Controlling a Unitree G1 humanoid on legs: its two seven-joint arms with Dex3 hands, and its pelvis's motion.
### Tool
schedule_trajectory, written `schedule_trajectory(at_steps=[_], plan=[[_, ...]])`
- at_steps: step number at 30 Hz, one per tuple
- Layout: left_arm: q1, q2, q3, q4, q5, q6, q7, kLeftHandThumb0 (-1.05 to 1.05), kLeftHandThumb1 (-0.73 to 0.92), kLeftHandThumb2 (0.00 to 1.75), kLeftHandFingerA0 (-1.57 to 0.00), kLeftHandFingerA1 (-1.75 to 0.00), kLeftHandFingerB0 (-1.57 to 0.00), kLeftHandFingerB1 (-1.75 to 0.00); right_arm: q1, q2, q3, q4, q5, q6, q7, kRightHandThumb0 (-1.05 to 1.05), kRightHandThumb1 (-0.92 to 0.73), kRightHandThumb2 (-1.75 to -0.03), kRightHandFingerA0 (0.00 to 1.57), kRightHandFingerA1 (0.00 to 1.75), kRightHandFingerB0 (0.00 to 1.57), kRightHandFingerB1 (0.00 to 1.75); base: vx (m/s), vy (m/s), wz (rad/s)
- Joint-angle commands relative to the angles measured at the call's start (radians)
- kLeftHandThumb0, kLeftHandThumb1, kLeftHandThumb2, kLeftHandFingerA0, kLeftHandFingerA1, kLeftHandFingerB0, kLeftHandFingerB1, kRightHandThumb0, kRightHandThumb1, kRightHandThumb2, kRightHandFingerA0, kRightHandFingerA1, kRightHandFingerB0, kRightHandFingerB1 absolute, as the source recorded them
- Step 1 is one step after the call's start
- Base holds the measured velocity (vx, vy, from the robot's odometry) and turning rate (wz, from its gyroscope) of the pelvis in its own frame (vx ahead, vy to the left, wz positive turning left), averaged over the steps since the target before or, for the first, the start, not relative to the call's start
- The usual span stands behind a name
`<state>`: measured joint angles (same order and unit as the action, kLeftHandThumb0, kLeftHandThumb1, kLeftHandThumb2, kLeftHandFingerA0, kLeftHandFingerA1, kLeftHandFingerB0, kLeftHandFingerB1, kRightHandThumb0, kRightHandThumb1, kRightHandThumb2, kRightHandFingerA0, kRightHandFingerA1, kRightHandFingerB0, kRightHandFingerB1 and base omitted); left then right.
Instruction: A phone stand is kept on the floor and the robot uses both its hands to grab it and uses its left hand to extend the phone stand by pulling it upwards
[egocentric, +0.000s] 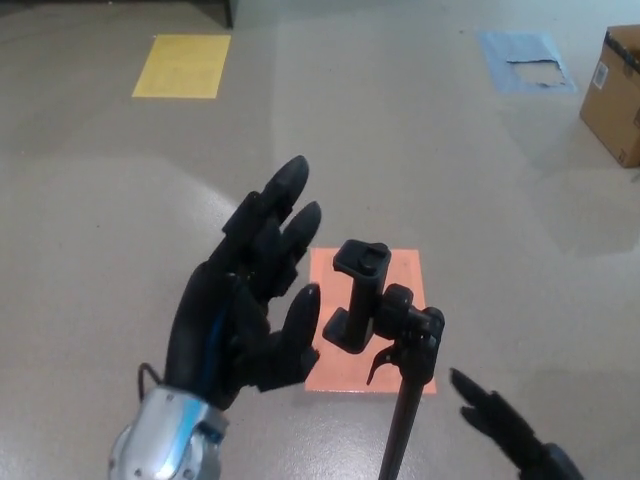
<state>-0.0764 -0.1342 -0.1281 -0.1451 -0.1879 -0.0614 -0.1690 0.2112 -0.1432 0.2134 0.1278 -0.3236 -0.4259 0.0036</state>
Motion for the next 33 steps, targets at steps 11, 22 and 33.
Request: schedule_trajectory(at_steps=[11, 22, 33], plan=[[-0.112, -0.103, 0.086, 0.165, -0.223, 0.345, 0.008, -0.93, 0.56, 1.03, 0.00, -0.06, 0.00, -0.05, -0.060, 0.100, 0.173, 0.012, -0.201, 0.177, -0.068, -0.90, -0.55, -0.96, 0.11, 0.55, 0.05, 0.32, 0.00, 0.000, 0.00], [-0.041, -0.113, 0.058, 0.104, -0.316, 0.469, -0.002, -0.93, 0.57, 1.03, 0.00, -0.05, 0.00, -0.06, -0.115, 0.106, 0.187, 0.089, -0.200, 0.163, -0.120, -0.99, -0.60, -0.97, 0.25, 0.63, 0.07, 0.43, 0.00, 0.000, 0.00], [0.122, -0.056, -0.102, -0.148, -0.432, 0.607, -0.030, -0.91, 0.60, 1.06, 0.00, -0.09, 0.00, -0.09, -0.195, 0.037, 0.140, 0.249, -0.134, 0.069, -0.110, -0.77, -0.71, -0.62, 0.14, 0.55, 0.16, 0.39, 0.00, 0.000, 0.00]])
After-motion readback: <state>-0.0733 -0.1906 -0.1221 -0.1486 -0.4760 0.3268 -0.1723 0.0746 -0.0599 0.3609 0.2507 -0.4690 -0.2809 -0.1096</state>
